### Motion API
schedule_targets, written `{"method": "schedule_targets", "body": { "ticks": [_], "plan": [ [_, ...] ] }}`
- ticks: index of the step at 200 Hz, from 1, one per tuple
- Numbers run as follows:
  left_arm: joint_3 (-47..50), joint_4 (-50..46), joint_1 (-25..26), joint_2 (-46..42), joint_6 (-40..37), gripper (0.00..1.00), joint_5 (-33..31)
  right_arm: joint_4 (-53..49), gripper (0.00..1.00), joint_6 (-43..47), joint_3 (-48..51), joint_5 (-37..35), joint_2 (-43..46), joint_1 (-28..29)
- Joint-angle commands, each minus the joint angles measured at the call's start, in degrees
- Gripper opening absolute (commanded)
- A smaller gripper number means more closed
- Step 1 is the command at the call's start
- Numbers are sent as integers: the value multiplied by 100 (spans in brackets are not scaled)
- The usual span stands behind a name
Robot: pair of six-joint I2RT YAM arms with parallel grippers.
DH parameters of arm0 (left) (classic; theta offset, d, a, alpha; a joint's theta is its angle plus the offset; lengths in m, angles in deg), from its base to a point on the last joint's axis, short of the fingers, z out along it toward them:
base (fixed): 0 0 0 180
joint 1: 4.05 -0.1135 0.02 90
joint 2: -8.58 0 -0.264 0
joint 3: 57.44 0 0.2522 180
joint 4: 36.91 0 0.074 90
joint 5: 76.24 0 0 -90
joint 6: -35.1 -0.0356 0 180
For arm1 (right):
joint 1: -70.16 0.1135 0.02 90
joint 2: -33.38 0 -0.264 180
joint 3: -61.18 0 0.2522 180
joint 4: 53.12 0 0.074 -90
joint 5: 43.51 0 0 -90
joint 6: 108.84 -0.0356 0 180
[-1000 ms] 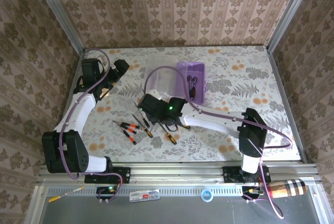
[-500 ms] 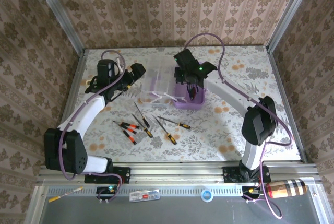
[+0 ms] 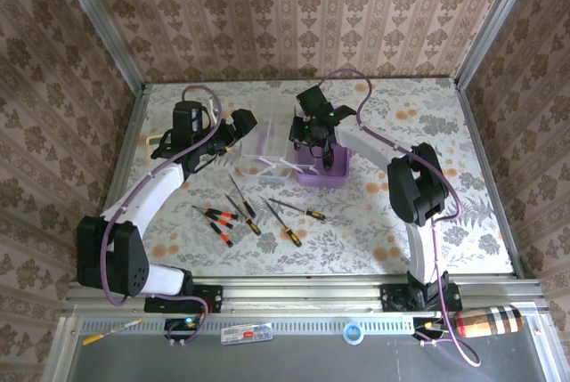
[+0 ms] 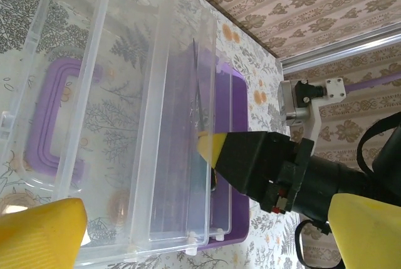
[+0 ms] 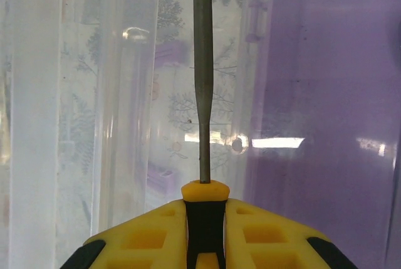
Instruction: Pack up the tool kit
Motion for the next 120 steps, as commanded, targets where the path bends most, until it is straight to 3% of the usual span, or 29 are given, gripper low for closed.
{"method": "schedule_targets", "body": {
  "ticks": [1,29,81,120],
  "plan": [
    [-45,73,5,-6,-46,100,83,506,19,-371,5,520,-24,-84],
    [-44,74,5,1,-45,100,92,679,21,-480,122,760,-60,-174],
    [-53,66,5,23,-59,100,85,1087,37,-636,229,1398,-185,-319],
    [-63,30,-3,32,-107,100,50,1161,38,-612,233,1673,-137,-350]
  ]
}}
